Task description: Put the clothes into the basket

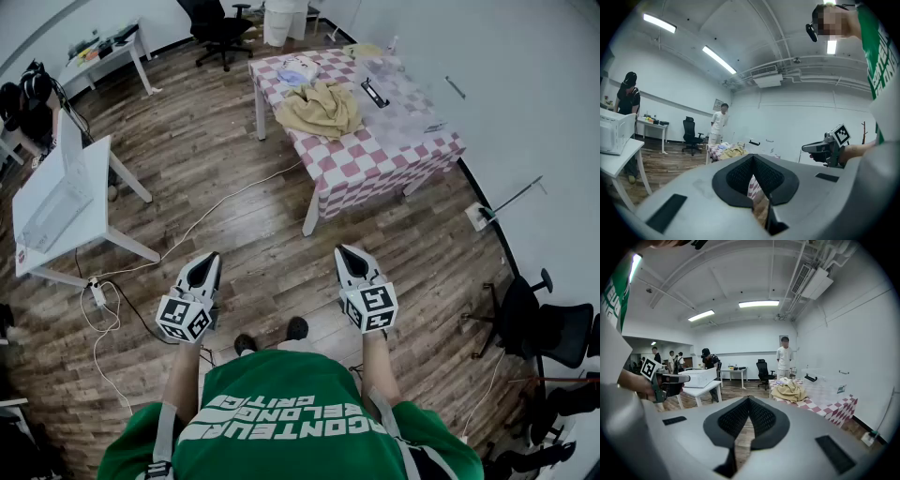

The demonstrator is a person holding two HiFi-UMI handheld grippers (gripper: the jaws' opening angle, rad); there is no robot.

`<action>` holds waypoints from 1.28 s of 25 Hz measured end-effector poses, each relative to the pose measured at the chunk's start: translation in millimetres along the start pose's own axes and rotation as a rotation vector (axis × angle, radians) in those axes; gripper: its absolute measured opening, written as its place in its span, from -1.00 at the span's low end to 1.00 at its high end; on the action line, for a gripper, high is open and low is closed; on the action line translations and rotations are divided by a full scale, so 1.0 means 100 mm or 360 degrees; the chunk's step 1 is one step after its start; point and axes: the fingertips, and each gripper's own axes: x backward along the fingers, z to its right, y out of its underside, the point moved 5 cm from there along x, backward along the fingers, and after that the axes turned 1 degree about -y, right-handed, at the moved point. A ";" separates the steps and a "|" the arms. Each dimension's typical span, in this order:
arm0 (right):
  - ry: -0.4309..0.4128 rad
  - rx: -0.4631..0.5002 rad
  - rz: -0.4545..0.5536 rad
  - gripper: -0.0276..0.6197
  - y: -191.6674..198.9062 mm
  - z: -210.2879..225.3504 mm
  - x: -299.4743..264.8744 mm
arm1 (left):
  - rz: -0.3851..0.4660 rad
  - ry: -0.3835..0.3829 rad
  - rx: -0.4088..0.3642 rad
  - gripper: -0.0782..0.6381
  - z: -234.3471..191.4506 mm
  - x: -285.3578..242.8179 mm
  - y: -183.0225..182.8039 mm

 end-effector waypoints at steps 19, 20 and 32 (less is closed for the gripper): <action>-0.0112 -0.0038 0.0032 -0.89 -0.02 0.98 -0.44 | 0.0003 -0.0016 -0.0040 -0.77 0.29 -1.01 -0.06; -0.0114 -0.0045 0.0037 -0.89 -0.03 1.01 -0.50 | 0.0004 -0.0010 -0.0041 -0.77 0.27 -1.07 -0.07; -0.0038 -0.0063 0.0021 -0.89 -0.38 1.33 -1.59 | 0.0015 0.0130 -0.0035 -0.77 -0.60 -2.11 -0.32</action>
